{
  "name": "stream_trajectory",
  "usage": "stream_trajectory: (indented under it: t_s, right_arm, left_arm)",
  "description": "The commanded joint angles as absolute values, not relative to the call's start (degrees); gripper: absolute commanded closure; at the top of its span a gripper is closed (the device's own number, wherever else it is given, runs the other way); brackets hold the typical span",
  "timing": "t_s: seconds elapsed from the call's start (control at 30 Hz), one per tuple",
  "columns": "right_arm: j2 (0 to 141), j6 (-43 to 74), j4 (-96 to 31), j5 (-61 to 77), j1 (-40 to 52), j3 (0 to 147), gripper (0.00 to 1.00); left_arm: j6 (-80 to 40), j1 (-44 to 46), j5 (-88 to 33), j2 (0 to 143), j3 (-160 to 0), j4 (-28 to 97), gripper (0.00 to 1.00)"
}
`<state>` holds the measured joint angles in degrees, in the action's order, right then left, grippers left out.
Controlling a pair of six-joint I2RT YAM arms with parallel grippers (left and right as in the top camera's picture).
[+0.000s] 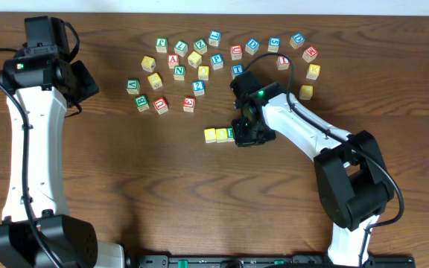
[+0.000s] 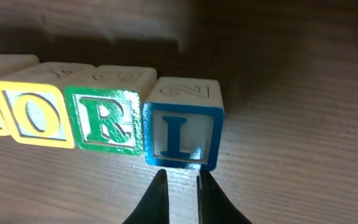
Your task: Spell out CORL
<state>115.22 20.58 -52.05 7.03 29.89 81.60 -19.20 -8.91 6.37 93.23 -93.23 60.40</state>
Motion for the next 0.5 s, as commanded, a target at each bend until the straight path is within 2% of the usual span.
stream_trajectory:
  t_s: [0.0, 0.47]
  right_arm:
    - [114.72, 21.47, -51.42, 6.37, 30.11, 81.12, 0.88]
    - [114.89, 21.37, -52.75, 6.44, 29.8, 82.17, 0.87]
  left_arm:
    - [-18.26, -9.08, 6.9, 93.78, -93.21, 60.58, 0.46]
    - [-18.26, -9.08, 6.9, 93.78, -93.21, 60.36, 0.46]
